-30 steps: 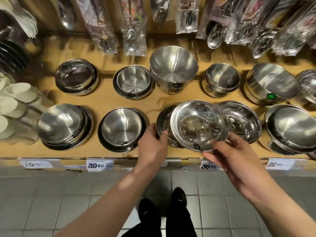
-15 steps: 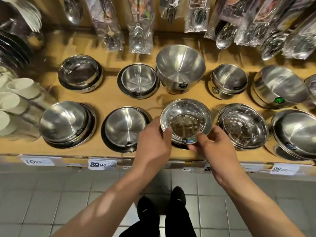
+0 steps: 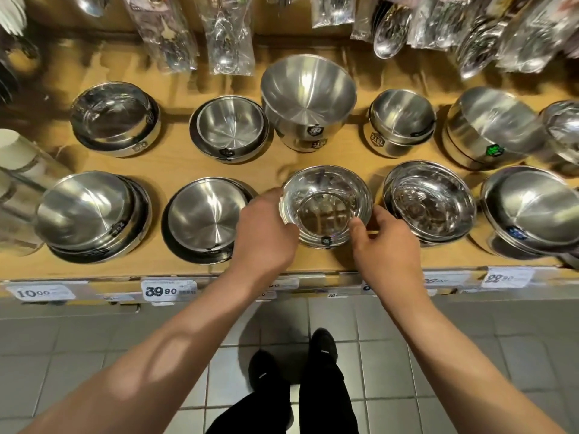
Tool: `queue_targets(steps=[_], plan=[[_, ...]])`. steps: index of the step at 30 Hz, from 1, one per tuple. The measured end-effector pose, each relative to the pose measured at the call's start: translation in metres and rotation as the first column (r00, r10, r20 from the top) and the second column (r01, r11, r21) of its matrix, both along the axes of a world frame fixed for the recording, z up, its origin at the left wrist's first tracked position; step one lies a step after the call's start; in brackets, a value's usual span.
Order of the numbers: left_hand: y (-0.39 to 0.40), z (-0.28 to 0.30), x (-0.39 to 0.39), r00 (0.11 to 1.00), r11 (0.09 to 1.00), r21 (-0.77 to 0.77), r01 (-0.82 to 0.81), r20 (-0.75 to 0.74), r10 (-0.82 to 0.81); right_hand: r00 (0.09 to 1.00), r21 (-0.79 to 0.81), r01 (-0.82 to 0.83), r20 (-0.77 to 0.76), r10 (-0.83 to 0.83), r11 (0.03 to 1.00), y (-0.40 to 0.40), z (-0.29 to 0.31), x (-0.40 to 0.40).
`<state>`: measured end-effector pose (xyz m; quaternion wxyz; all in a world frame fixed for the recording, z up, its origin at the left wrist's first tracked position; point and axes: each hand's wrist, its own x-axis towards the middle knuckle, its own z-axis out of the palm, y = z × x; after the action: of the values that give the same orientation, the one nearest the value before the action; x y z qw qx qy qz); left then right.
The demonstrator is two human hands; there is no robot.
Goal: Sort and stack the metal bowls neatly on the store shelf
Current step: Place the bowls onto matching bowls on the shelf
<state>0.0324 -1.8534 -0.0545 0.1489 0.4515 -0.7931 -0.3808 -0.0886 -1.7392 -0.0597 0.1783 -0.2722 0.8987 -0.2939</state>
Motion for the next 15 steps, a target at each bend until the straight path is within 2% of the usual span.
queue_targets(steps=[5, 9, 15], plan=[[-0.002, -0.003, -0.007, 0.996, 0.993, -0.118, -0.010, 0.084, 0.020, 1.000, 0.028, 0.010, -0.015, -0.010, 1.000, -0.005, -0.003, -0.003], [-0.012, -0.011, -0.011, 0.978, 0.993, -0.111, -0.033, 0.201, 0.055, 1.000, 0.049, -0.011, -0.021, 0.012, 0.999, -0.007, -0.006, -0.011], [-0.020, -0.016, -0.014, 0.984, 0.998, -0.068, -0.012, 0.177, 0.024, 0.997, 0.051, -0.031, -0.063, 0.034, 0.998, -0.010, -0.010, -0.014]])
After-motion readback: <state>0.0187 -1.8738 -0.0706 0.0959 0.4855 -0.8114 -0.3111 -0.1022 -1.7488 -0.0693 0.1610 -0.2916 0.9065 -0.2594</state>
